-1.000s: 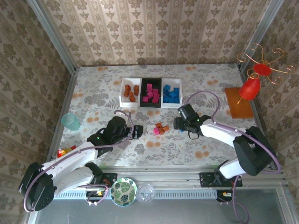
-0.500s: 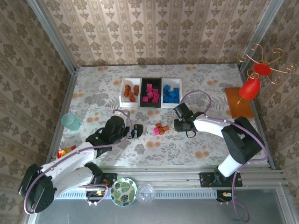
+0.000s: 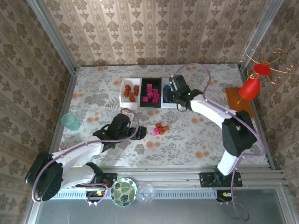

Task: Sort the legos into containers by color
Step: Place the lego in the container, then pick up the lego from the center of the table.

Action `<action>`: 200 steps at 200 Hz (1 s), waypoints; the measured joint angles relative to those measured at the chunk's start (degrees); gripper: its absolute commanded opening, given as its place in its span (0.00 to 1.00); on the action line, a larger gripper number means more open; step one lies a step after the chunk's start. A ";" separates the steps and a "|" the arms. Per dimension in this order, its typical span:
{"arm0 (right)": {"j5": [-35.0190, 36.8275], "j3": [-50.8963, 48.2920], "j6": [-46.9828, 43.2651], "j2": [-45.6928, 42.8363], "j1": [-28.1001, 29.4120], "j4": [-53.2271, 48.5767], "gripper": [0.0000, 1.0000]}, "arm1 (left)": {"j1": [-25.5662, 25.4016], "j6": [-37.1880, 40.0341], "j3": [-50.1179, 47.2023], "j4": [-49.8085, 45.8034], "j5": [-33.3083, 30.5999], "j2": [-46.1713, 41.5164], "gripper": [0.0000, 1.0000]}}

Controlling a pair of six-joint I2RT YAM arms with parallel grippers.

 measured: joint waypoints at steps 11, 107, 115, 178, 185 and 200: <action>0.31 3.78 -0.11 3.78 -0.87 -0.48 0.25 | -0.52 0.52 1.03 -0.07 0.76 1.55 0.89; -0.46 9.49 -0.31 7.48 -3.37 -3.56 0.70 | -7.19 6.97 11.34 0.22 4.07 17.11 0.84; -0.70 7.34 -0.15 4.92 -3.37 -3.32 0.70 | -7.78 7.39 11.89 0.24 4.02 18.71 0.84; -2.40 -7.80 1.62 -9.05 -3.37 0.85 0.70 | -9.51 10.78 17.09 -0.02 0.90 29.97 0.76; -2.51 -9.16 1.81 -9.90 -3.37 1.09 0.70 | -9.51 11.19 17.66 -0.02 0.59 30.80 0.76; -2.69 -11.52 2.25 -11.50 -3.23 1.49 0.70 | -9.51 12.02 19.37 0.02 0.02 32.92 0.73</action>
